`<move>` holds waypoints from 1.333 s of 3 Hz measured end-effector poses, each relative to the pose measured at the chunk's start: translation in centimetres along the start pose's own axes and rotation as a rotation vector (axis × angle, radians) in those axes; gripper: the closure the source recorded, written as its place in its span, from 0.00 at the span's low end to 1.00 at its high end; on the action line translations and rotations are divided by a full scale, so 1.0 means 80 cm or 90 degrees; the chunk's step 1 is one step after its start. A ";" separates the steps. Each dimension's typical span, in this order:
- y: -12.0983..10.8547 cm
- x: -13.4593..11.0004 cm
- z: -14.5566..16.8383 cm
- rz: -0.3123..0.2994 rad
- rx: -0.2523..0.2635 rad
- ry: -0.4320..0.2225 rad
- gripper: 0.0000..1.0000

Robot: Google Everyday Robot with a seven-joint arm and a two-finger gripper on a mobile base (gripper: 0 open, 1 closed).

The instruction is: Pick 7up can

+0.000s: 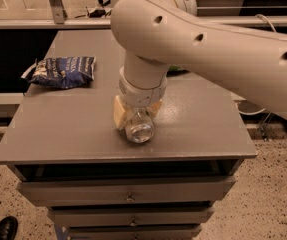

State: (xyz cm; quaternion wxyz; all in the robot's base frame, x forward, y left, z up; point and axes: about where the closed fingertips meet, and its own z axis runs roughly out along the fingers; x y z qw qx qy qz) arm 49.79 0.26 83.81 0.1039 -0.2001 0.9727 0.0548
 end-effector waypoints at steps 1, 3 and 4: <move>-0.009 -0.029 -0.014 -0.048 -0.001 -0.051 0.77; -0.043 -0.080 -0.072 -0.164 -0.068 -0.191 1.00; -0.074 -0.076 -0.107 -0.159 -0.144 -0.269 1.00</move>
Offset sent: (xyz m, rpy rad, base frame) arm 0.0661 -0.0021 0.0648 0.0913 -0.2932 0.4333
